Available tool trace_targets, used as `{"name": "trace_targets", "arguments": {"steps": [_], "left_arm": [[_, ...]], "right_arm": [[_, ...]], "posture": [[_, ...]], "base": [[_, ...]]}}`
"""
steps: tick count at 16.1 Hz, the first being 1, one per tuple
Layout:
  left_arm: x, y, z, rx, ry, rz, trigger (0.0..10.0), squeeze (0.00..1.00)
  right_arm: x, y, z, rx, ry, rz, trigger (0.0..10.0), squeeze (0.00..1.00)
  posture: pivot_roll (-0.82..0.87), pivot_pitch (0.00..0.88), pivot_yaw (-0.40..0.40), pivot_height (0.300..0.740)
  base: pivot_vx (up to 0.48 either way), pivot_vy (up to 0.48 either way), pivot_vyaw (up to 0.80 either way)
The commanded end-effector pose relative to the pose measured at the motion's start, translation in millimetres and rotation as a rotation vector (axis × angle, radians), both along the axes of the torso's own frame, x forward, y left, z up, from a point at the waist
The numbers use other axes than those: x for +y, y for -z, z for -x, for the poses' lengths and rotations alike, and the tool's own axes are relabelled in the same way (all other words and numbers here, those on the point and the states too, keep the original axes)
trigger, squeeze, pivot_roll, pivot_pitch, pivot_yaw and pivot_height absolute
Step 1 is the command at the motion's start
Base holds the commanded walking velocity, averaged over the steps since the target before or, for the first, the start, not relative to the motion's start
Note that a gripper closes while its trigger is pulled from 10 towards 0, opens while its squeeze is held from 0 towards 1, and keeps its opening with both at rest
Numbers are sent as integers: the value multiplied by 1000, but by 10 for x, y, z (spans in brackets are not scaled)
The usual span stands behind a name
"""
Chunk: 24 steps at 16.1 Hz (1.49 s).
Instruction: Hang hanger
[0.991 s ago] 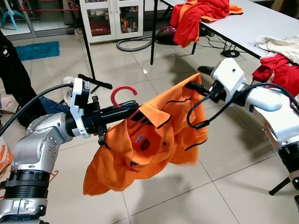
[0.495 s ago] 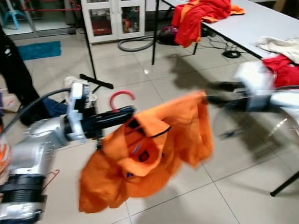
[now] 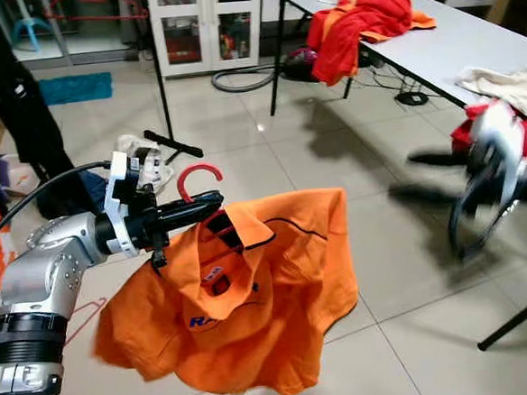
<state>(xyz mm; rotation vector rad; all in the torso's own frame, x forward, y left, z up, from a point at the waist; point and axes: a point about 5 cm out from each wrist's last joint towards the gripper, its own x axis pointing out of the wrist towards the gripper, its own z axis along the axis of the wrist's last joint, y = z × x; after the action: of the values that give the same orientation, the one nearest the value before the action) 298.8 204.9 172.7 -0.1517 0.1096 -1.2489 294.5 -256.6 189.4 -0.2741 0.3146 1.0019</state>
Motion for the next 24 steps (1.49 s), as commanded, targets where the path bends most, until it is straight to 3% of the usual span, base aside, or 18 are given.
{"name": "trace_targets", "arguments": {"steps": [1,3,5,7,9,11,15,24], "left_arm": [[-11,-118,-29,-54,6,10,0,0],[1,-124,-33,-55,0,10,0,0],[27,-144,-31,-57,-6,8,0,0],[39,-152,-31,-58,-9,5,0,0],[33,-174,-34,-60,-13,3,0,0],[22,-190,-24,-63,-9,3,0,0],[30,-210,-17,-68,-9,0,0,0],[16,-223,-19,-72,-12,3,0,0]], "right_arm": [[133,217,84,38,-38,53,10000,0],[229,382,162,75,-49,41,10000,0],[468,678,233,108,29,-60,10000,0],[569,705,225,95,78,-121,10000,0],[684,703,133,57,207,-238,10000,0],[773,790,128,87,274,-288,10000,0],[961,959,185,156,318,-315,10000,0],[1143,1082,237,215,327,-321,10000,0]], "posture": [[-71,0,-71,740],[-69,0,-69,740],[-64,0,-65,740],[-63,0,-60,740],[-65,0,-56,740],[-63,15,-52,740],[-58,19,-53,740],[-57,21,-60,740]], "base": [[0,0,0],[0,0,0],[0,0,0],[0,0,0],[0,0,0],[0,0,0],[0,0,0],[0,0,0]]}}
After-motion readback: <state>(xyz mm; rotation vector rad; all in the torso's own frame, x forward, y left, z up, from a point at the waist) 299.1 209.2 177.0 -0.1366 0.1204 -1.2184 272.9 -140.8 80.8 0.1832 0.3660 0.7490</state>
